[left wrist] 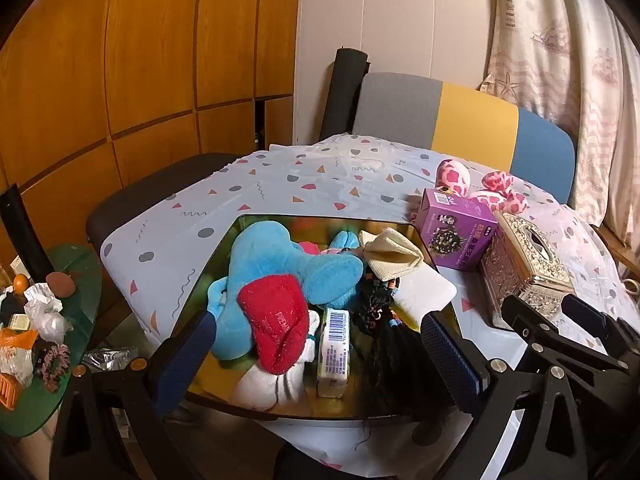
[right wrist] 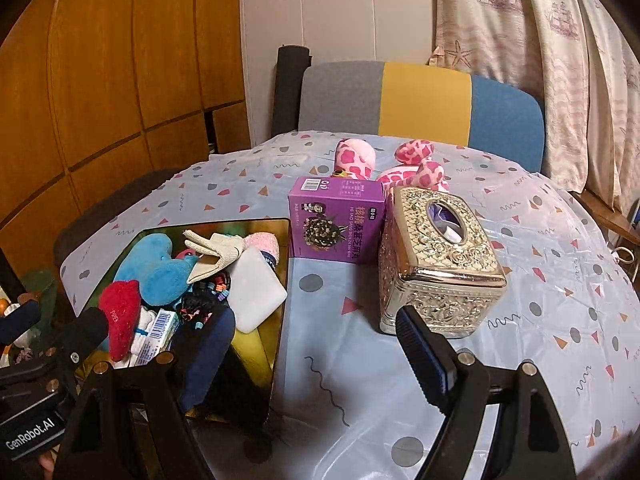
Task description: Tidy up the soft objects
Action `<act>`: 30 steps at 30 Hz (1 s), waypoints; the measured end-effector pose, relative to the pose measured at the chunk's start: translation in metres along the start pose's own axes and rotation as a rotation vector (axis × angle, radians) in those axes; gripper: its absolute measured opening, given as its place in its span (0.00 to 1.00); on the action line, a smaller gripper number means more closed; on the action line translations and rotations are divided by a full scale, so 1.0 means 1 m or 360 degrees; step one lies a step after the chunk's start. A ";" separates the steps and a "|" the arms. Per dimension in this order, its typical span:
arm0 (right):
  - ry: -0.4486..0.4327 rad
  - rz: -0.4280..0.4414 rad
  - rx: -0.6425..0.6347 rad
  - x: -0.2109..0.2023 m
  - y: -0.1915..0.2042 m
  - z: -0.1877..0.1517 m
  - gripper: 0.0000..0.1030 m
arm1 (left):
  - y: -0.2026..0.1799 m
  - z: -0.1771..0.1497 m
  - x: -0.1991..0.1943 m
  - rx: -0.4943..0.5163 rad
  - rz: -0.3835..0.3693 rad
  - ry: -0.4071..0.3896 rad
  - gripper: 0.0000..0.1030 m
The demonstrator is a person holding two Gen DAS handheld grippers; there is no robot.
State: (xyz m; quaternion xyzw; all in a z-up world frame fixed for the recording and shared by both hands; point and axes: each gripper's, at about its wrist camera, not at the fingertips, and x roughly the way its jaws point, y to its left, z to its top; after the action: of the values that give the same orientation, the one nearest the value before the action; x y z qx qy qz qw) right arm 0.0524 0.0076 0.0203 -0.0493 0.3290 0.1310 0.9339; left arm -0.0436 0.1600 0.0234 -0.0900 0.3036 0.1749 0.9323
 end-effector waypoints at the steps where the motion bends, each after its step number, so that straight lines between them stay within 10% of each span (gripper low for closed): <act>1: 0.0000 0.0000 -0.0001 0.000 0.000 0.000 0.82 | 0.000 0.000 0.000 0.0000 0.0001 0.0000 1.00; 30: 0.0005 -0.0069 0.0071 -0.001 -0.015 -0.002 0.82 | -0.011 -0.001 0.004 0.0028 -0.0044 0.0033 1.00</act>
State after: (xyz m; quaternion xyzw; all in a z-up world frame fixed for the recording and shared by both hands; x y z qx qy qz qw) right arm 0.0549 -0.0074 0.0194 -0.0359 0.3321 0.1034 0.9369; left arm -0.0375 0.1509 0.0209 -0.0877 0.3135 0.1584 0.9322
